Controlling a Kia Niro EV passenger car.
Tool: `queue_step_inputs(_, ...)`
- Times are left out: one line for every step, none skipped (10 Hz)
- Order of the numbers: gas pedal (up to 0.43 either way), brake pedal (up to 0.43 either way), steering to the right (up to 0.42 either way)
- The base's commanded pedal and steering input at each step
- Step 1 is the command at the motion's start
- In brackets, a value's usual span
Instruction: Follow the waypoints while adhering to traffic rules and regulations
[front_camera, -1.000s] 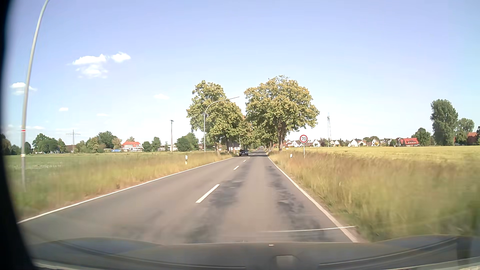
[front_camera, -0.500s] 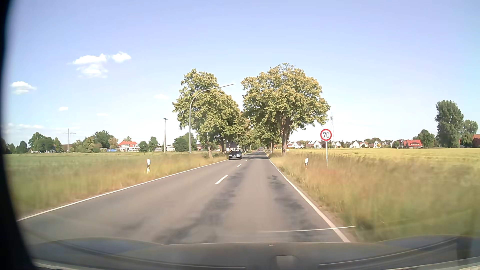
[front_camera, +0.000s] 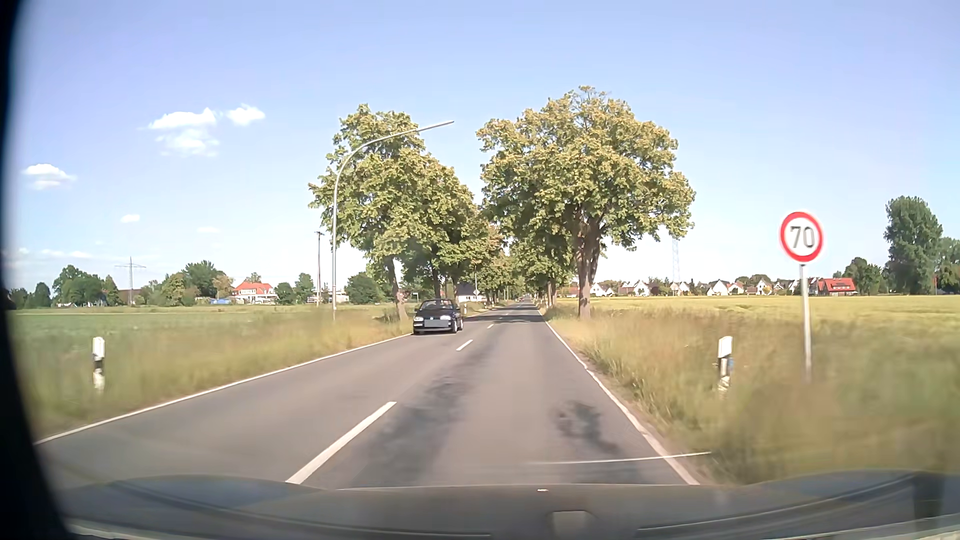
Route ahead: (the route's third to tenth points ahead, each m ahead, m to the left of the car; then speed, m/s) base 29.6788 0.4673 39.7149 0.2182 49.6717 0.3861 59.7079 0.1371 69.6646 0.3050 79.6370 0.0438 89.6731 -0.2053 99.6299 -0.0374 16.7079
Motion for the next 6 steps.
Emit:
queue_step_inputs(0.311, 0.006, 0.002)
queue_step_inputs(0.311, 0.006, 0.003)
queue_step_inputs(0.299, 0.006, 0.003)
queue_step_inputs(0.299, 0.006, 0.003)
queue_step_inputs(0.287, 0.006, 0.003)
queue_step_inputs(0.287, 0.006, 0.004)
